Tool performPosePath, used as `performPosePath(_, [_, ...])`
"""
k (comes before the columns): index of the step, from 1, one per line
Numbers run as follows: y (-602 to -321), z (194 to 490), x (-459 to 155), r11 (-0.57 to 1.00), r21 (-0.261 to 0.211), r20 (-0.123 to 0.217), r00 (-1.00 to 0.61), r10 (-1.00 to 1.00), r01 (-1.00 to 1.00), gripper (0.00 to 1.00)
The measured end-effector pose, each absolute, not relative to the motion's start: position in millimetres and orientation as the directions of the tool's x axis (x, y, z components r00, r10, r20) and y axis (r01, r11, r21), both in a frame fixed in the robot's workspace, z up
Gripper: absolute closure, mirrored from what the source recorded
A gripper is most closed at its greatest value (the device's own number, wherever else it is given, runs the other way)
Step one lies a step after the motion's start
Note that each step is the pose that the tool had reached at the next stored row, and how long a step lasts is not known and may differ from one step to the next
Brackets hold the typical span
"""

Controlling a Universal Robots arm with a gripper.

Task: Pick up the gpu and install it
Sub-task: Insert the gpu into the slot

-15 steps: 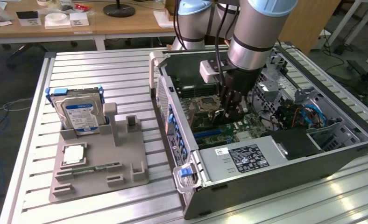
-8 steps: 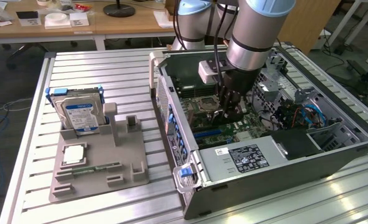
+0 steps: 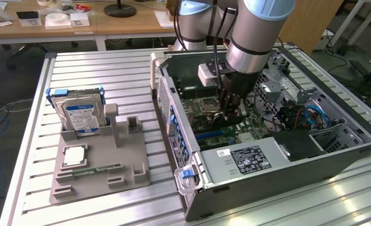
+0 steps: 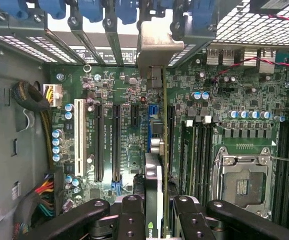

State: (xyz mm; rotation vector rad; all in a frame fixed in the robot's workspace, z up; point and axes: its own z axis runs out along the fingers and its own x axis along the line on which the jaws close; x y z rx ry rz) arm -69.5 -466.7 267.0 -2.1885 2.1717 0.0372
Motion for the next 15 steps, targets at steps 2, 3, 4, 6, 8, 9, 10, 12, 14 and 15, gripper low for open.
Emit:
performPosePath(2, [-466.7,266.4,-70.3,-0.007,-0.024,-0.058,0.008,-0.998,-1.0,0.73])
performPosePath(3, [-466.7,266.1,-70.7,-0.007,-0.024,-0.058,0.008,-0.998,-1.0,0.73])
performPosePath(4, [-466.7,265.8,-71.2,-0.007,-0.024,-0.058,0.008,-0.998,-1.0,0.73])
performPosePath(6, [-466.7,265.2,-72.0,-0.007,-0.024,-0.058,0.008,-0.998,-1.0,0.73])
performPosePath(8, [-466.7,264.7,-72.9,-0.007,-0.024,-0.058,0.008,-0.998,-1.0,0.73])
performPosePath(9, [-466.7,264.6,-73.3,-0.007,-0.024,-0.058,0.008,-0.998,-1.0,0.73])
performPosePath(10, [-466.7,264.4,-73.7,-0.007,-0.024,-0.058,0.008,-0.998,-1.0,0.73])
performPosePath(12, [-466.7,264.0,-74.6,-0.007,-0.024,-0.058,0.008,-0.998,-1.0,0.73])
performPosePath(14, [-466.7,263.7,-75.2,-0.007,-0.024,-0.058,0.008,-0.998,-1.0,0.73])
performPosePath(15, [-466.7,263.6,-75.3,-0.007,-0.024,-0.058,0.008,-0.998,-1.0,0.73])
